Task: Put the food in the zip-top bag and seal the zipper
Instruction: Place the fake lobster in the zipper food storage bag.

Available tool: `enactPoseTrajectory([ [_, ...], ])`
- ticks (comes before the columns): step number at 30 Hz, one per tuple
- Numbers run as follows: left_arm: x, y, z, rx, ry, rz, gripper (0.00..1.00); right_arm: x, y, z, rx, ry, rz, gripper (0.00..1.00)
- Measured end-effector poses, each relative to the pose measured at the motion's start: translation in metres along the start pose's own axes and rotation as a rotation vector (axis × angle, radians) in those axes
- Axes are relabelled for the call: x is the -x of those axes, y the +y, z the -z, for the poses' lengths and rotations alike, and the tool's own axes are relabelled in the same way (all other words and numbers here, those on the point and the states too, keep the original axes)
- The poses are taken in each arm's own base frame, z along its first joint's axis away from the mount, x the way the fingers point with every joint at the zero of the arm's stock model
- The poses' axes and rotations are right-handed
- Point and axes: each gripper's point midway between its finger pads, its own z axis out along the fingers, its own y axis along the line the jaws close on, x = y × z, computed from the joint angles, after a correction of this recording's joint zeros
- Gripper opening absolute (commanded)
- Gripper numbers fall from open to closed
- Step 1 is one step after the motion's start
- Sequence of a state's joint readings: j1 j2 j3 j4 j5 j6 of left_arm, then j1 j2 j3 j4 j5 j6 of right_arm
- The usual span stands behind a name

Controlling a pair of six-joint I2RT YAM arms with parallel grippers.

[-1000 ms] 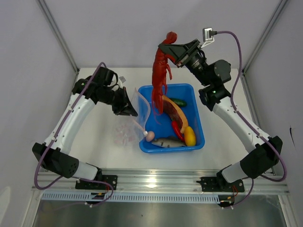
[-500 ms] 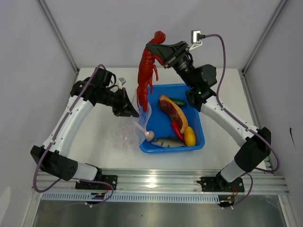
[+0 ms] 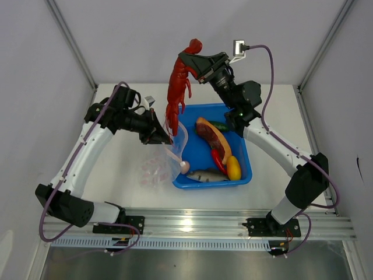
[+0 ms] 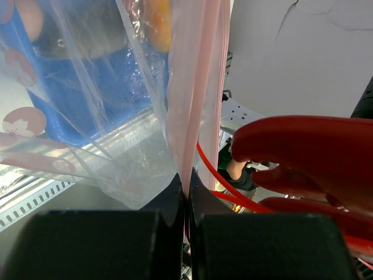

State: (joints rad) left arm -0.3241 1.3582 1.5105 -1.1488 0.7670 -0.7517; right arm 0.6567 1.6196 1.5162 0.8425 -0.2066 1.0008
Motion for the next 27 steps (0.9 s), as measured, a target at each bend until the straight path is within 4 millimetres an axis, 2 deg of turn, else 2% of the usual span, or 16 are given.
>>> enactPoseTrajectory([
  [4, -0.001, 0.001, 0.002, -0.009, -0.009, 0.009, 0.01, -0.007, -0.008, 0.007, -0.009, 0.011, 0.001, 0.0],
  [11, -0.001, -0.004, 0.007, -0.04, -0.022, 0.014, 0.01, -0.028, -0.042, 0.029, -0.074, 0.057, -0.031, 0.0],
  [16, 0.0, -0.005, 0.008, -0.053, -0.03, 0.021, 0.01, -0.034, -0.052, 0.038, -0.104, 0.072, -0.036, 0.0],
  [27, 0.005, -0.012, 0.01, -0.086, -0.041, 0.028, 0.0, -0.038, -0.036, 0.044, -0.081, 0.105, -0.044, 0.0],
])
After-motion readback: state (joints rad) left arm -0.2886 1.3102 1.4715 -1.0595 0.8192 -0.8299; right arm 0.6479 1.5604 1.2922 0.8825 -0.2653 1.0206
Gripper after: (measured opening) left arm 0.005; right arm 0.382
